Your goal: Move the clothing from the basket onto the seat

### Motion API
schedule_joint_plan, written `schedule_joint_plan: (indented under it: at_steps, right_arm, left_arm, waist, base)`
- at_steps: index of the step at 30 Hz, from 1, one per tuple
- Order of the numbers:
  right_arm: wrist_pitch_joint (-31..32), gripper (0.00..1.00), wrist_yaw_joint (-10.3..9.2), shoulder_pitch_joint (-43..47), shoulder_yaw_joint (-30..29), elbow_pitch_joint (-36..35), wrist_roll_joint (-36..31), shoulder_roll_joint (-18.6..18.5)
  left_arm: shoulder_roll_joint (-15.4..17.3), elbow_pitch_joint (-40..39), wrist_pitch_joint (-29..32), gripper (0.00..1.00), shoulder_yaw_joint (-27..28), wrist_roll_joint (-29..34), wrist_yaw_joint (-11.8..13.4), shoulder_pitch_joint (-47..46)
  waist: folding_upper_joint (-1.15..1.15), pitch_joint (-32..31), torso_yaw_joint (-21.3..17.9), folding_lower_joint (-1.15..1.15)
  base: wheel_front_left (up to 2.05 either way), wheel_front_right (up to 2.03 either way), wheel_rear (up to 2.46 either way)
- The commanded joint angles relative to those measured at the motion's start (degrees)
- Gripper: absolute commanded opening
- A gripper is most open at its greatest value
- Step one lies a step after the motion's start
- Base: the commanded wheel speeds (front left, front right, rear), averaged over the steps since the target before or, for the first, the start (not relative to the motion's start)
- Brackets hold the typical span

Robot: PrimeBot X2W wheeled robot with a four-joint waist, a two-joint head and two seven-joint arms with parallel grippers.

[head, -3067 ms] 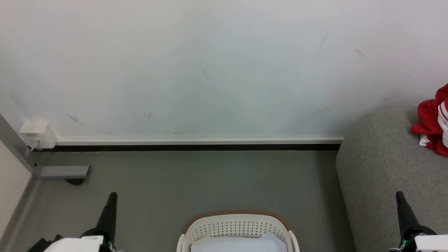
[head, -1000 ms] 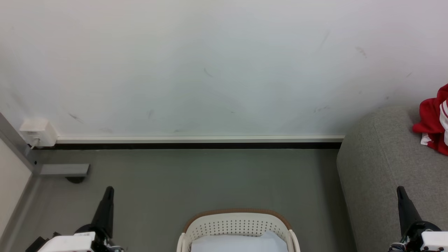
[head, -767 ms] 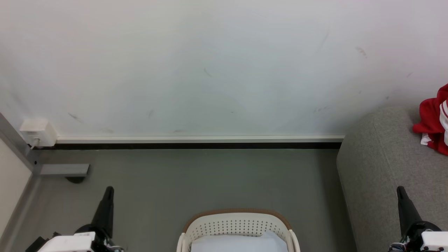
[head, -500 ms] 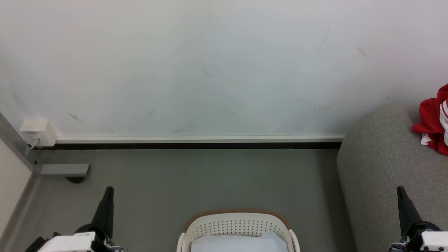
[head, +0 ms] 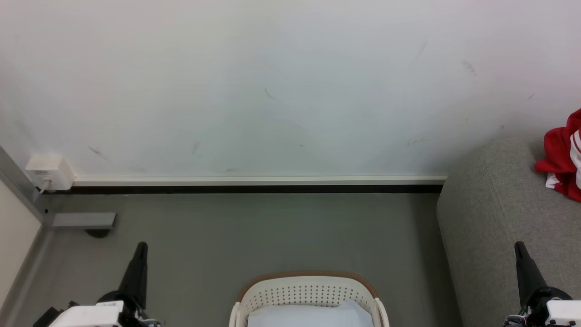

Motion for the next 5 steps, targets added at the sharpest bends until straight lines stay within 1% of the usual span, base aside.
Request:
schedule_joint_plan:
  at_steps: [1,5]
  right_arm:
    - [0.2,0.0,-0.12,-0.7,-0.2,-0.2,0.1,-0.4]
    - [0.2,0.0,-0.12,-0.7,-0.2,-0.2,0.1,-0.4]
  left_arm:
    - [0.4,-0.2,0.2,0.0,0.1,-0.8,-0.4,-0.4]
    - [0.4,-0.2,0.2,0.0,0.1,-0.8,-0.4,-0.4]
  waist:
    - [0.0,0.0,0.0,0.0]
    - [0.0,0.0,0.0,0.0]
  base:
    - [0.0,0.0,0.0]
    - [0.0,0.0,0.0]
